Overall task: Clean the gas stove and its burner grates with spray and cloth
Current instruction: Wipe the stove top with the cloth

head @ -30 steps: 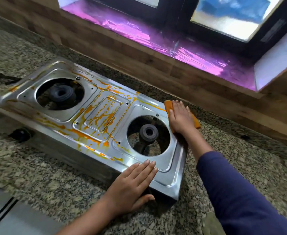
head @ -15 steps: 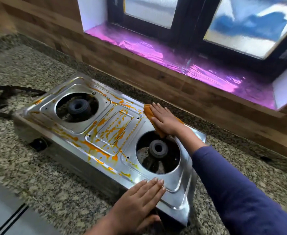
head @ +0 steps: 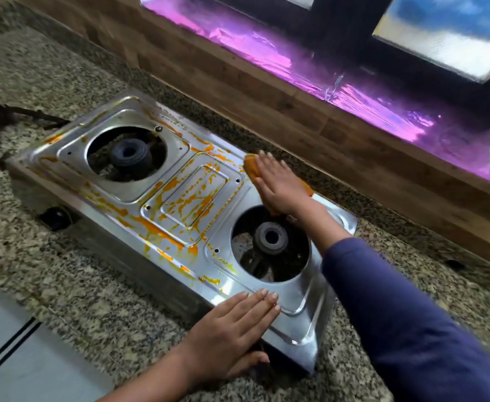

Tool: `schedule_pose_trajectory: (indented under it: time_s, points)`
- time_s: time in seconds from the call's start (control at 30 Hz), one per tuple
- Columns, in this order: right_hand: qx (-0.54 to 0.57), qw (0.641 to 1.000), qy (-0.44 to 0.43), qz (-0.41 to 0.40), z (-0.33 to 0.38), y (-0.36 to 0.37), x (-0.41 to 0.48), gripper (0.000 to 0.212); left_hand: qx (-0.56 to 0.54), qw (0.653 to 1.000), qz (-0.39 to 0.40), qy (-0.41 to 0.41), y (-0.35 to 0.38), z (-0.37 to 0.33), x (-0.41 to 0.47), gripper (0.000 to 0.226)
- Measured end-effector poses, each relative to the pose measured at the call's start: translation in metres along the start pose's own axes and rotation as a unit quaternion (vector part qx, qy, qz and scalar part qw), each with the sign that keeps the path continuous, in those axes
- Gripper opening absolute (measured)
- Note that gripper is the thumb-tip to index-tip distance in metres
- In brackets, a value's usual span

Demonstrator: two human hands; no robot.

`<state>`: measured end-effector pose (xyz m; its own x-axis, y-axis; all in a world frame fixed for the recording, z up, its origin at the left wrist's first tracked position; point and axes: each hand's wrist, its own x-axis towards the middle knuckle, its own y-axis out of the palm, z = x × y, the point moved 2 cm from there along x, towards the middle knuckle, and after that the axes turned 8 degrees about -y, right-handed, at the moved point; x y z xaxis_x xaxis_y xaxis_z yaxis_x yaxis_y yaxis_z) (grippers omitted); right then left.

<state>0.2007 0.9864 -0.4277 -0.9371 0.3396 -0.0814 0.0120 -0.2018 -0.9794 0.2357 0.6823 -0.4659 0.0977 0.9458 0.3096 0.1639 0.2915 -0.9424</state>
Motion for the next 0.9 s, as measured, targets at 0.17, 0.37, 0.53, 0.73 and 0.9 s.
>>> schedule_pose_trajectory:
  time_s: [0.17, 0.37, 0.53, 0.73, 0.9]
  points:
    - [0.013, 0.995, -0.091, 0.028, 0.021, 0.002, 0.030, 0.055, -0.009, 1.000, 0.004, 0.003, -0.001, 0.000, 0.001, 0.067]
    - [0.135, 0.987, -0.061, -0.055, -0.020, 0.002, -0.050, 0.049, -0.015, 1.000, 0.004, 0.010, -0.003, 0.001, 0.000, 0.067]
    - [0.178, 0.967, 0.084, -0.165, -0.026, 0.015, -0.152, 0.056, -0.022, 1.000, 0.005, 0.013, -0.003, 0.001, 0.000, 0.067]
    - [0.178, 0.939, 0.189, -0.224, 0.056, 0.040, -0.223, 0.058, -0.027, 0.999, -0.005, 0.016, -0.002, 0.002, -0.002, 0.066]
    - [0.113, 0.957, 0.215, -0.159, 0.043, 0.031, -0.201, 0.054, -0.034, 0.999, -0.004, 0.014, -0.002, 0.001, -0.001, 0.066]
